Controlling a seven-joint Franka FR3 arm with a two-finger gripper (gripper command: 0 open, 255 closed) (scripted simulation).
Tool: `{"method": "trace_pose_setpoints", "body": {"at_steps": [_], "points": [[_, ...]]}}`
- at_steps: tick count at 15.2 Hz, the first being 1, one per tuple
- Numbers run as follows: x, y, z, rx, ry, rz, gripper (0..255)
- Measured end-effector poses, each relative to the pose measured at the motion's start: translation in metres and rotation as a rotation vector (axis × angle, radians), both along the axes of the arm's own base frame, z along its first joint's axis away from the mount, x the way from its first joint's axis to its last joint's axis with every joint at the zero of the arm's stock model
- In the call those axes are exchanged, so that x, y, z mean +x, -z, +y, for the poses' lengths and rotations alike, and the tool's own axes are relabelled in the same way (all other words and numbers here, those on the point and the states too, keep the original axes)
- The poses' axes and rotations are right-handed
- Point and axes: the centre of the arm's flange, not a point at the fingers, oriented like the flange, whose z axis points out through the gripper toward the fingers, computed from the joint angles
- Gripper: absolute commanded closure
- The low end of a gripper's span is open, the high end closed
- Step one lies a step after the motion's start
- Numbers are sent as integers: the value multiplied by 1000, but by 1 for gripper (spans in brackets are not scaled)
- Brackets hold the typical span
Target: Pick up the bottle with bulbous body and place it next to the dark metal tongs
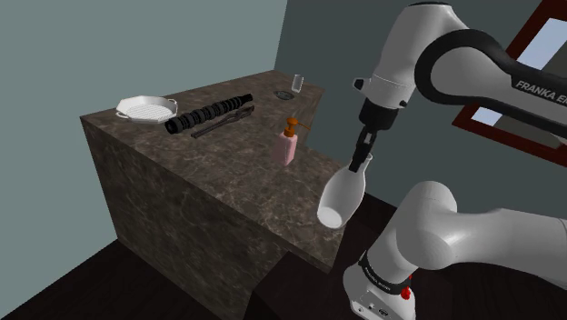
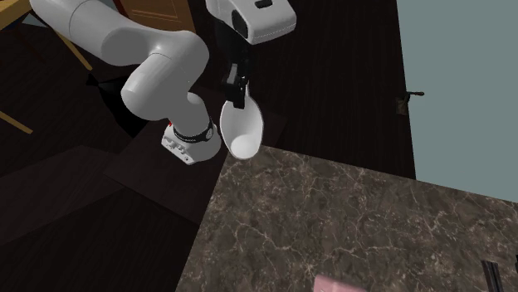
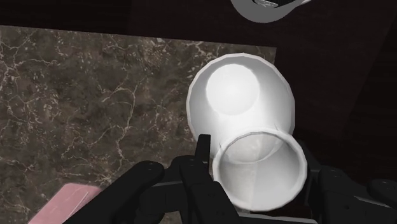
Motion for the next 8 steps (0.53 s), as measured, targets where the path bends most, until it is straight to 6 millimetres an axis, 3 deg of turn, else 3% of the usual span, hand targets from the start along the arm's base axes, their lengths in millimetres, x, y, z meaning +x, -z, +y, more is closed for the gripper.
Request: {"method": "trace_pose_setpoints", "body": {"at_steps": [8], "points": [[-1, -42, 1, 0, 0, 0, 255]]}}
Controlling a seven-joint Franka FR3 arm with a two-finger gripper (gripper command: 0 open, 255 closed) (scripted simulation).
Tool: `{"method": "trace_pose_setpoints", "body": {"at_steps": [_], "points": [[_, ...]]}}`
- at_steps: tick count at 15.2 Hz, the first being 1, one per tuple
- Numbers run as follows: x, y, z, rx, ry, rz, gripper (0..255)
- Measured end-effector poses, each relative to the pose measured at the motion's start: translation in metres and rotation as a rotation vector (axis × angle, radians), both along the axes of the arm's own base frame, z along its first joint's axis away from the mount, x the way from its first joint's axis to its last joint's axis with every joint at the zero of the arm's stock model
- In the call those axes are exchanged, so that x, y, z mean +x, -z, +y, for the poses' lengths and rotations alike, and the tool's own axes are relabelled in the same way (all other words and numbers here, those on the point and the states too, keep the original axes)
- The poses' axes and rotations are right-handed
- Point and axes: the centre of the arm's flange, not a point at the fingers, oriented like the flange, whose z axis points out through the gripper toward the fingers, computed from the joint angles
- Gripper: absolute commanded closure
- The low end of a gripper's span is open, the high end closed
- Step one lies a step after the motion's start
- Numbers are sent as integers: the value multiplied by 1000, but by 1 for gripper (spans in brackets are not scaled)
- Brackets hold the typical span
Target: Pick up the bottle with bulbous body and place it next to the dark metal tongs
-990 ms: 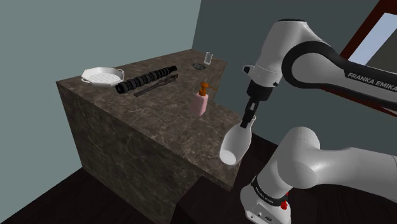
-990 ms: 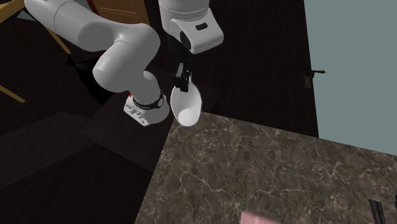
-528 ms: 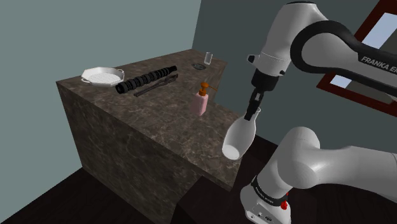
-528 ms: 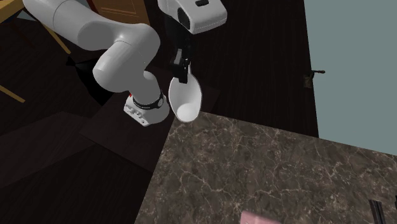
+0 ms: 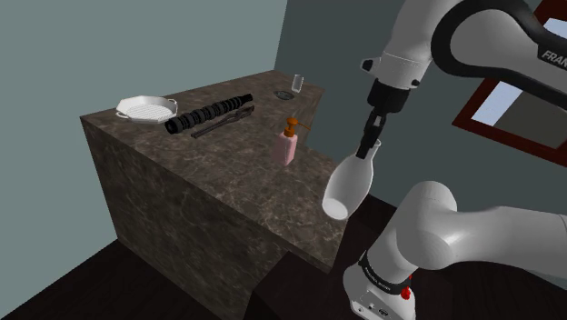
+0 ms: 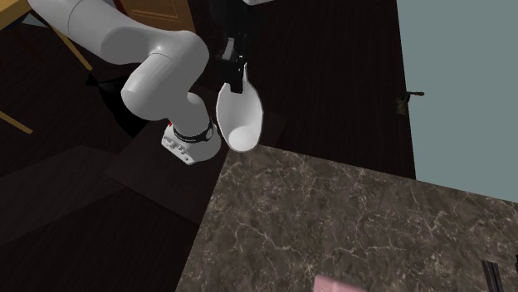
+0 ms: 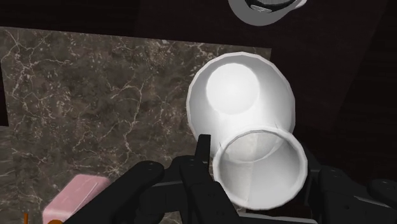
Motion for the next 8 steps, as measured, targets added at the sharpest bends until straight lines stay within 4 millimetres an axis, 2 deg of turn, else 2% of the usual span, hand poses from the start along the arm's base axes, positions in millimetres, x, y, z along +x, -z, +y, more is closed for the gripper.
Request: {"method": "trace_pose_setpoints", "body": {"at_steps": [8], "points": [[-1, -42, 1, 0, 0, 0, 255]]}}
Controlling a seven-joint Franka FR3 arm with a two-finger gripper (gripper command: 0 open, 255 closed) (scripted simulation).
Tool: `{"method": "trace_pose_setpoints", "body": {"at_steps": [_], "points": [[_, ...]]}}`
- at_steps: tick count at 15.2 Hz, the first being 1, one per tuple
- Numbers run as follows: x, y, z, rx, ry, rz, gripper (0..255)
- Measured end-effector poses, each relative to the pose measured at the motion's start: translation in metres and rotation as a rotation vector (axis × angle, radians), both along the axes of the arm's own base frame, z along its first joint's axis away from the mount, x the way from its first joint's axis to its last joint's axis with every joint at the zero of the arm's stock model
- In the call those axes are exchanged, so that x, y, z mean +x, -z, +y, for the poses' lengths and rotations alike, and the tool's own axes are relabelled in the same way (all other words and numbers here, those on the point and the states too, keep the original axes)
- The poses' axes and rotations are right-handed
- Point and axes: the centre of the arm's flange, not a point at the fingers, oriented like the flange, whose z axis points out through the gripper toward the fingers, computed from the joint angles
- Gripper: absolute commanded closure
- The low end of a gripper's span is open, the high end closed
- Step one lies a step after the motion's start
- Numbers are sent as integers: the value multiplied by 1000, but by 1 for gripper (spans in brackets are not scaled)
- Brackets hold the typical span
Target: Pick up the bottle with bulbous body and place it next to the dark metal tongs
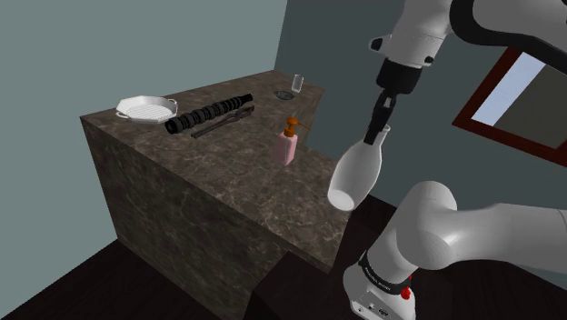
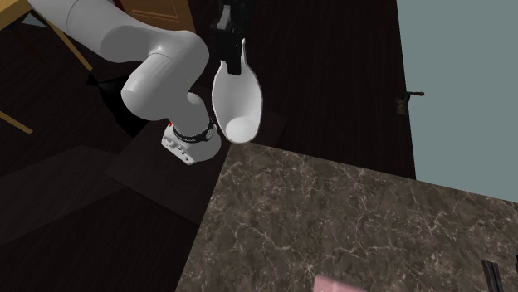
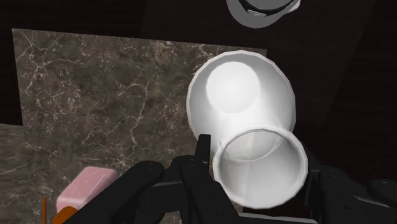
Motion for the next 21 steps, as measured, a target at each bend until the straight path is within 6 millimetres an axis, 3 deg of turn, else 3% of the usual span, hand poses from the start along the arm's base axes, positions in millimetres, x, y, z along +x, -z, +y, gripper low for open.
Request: {"method": "trace_pose_setpoints", "body": {"at_steps": [21], "points": [[1, -111, -1, 0, 0, 0, 255]]}}
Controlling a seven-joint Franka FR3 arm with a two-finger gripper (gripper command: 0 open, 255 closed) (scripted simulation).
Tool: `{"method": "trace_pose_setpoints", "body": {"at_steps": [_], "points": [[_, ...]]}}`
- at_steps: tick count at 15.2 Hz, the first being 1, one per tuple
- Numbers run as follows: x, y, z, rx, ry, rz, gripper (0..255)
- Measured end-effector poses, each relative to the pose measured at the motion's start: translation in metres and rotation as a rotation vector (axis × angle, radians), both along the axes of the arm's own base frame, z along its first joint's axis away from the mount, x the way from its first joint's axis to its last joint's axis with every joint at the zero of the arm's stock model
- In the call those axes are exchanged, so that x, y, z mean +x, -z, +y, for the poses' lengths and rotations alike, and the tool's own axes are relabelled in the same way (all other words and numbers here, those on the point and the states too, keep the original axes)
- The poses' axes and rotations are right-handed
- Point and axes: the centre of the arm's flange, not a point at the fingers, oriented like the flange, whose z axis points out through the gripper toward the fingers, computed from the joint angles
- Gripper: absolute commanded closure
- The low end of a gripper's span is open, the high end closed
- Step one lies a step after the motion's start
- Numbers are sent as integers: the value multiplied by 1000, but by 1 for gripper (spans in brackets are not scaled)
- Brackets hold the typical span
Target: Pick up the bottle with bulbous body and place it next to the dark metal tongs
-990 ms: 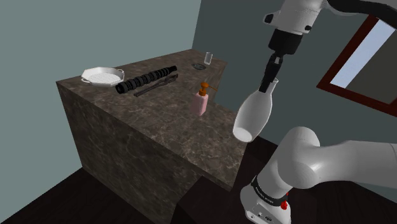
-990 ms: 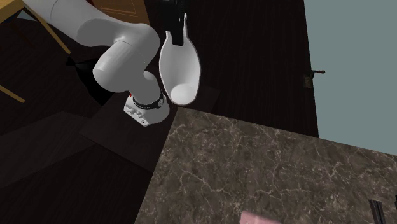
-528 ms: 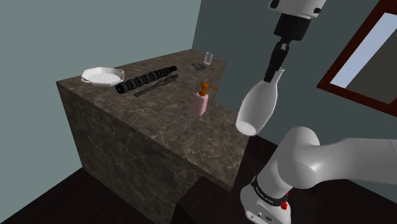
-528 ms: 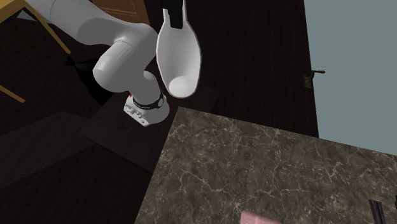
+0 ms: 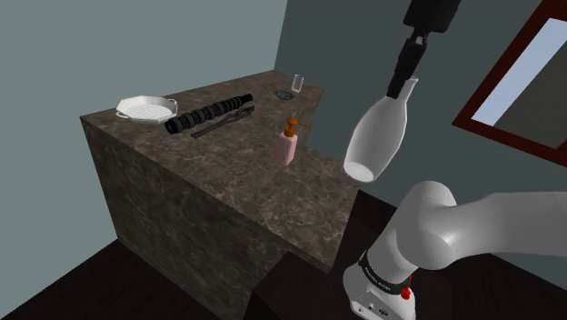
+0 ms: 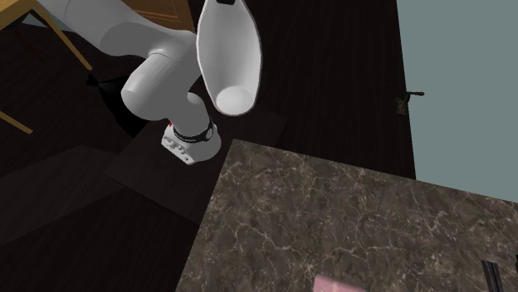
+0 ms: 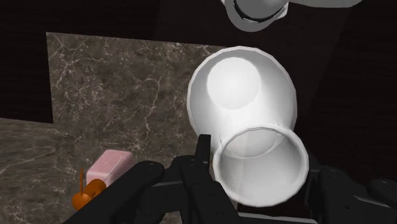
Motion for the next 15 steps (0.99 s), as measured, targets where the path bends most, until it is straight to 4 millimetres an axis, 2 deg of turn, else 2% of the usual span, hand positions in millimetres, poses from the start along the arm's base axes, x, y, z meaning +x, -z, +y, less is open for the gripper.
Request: {"method": "trace_pose_setpoints", "body": {"at_steps": [4, 6, 11, 15], "points": [[-1, -22, 0, 0, 0, 0, 255], [5, -25, -1, 0, 0, 0, 255], [56, -10, -23, 0, 0, 1, 255], [101, 14, -38, 0, 0, 1, 255]]}}
